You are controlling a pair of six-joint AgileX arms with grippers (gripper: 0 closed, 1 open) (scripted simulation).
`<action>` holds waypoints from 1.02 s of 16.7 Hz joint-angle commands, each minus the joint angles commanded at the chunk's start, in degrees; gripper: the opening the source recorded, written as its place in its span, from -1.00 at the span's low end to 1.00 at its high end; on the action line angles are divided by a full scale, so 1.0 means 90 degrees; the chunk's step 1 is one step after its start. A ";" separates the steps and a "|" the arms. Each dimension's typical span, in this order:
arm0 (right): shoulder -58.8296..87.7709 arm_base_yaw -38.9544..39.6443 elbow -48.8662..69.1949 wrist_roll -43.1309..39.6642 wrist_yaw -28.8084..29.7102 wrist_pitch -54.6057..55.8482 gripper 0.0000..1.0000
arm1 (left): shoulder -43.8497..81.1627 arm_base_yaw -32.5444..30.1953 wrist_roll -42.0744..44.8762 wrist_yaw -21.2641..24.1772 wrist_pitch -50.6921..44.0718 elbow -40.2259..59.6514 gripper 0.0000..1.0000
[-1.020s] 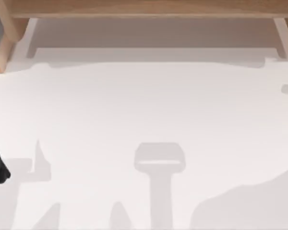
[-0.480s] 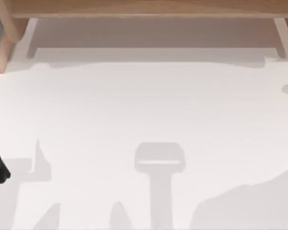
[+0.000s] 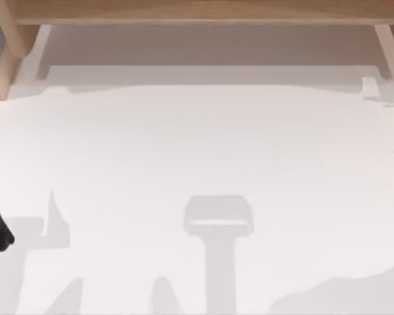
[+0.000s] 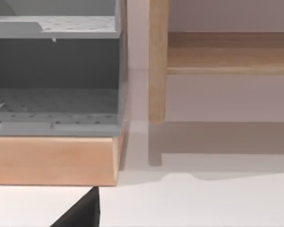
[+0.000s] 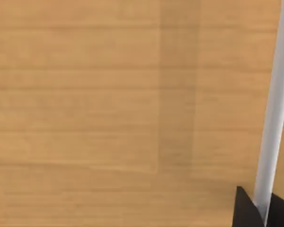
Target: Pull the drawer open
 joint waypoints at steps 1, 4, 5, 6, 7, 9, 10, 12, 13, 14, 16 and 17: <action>-0.0081 -0.0046 -0.0168 -0.0006 -0.0047 0.0109 -1.00 | 0.0000 0.0000 0.0000 0.0000 0.0000 0.0000 1.00; -0.0151 -0.0084 -0.0298 -0.0013 -0.0088 0.0201 -1.00 | 0.0000 0.0000 0.0000 0.0000 0.0000 0.0000 1.00; -0.0151 -0.0084 -0.0298 -0.0013 -0.0088 0.0201 -1.00 | 0.0000 0.0000 0.0000 0.0000 0.0000 0.0000 1.00; -0.0117 -0.0067 -0.0264 -0.0008 -0.0070 0.0186 -1.00 | 0.0000 0.0000 0.0000 0.0000 0.0000 0.0000 1.00; -0.0132 -0.0084 -0.0286 -0.0007 -0.0082 0.0207 -1.00 | 0.0000 0.0000 0.0000 0.0000 0.0000 0.0000 1.00; -0.0260 -0.0208 -0.0510 -0.0001 -0.0195 0.0395 -1.00 | 0.0000 0.0000 0.0000 0.0000 0.0000 0.0000 1.00; -0.0339 -0.0276 -0.0720 0.0002 -0.0265 0.0506 -1.00 | 0.0000 0.0000 0.0000 0.0000 0.0000 0.0000 1.00; -0.0483 -0.0395 -0.1249 -0.0001 -0.0393 0.0716 -1.00 | 0.0000 0.0000 0.0000 0.0000 0.0000 0.0000 1.00; -0.0563 -0.0463 -0.1492 -0.0002 -0.0465 0.0842 -1.00 | 0.0000 0.0000 0.0000 0.0000 0.0000 0.0000 1.00; -0.0649 -0.0537 -0.1670 -0.0002 -0.0542 0.0973 -1.00 | 0.0000 0.0000 0.0000 0.0000 0.0000 0.0000 1.00; -0.0763 -0.0634 -0.1824 -0.0001 -0.0645 0.1111 -1.00 | 0.0000 0.0000 0.0000 0.0000 0.0000 0.0000 1.00; -0.0763 -0.0634 -0.1824 -0.0001 -0.0645 0.1111 -1.00 | 0.0000 0.0000 0.0000 0.0000 0.0000 0.0000 1.00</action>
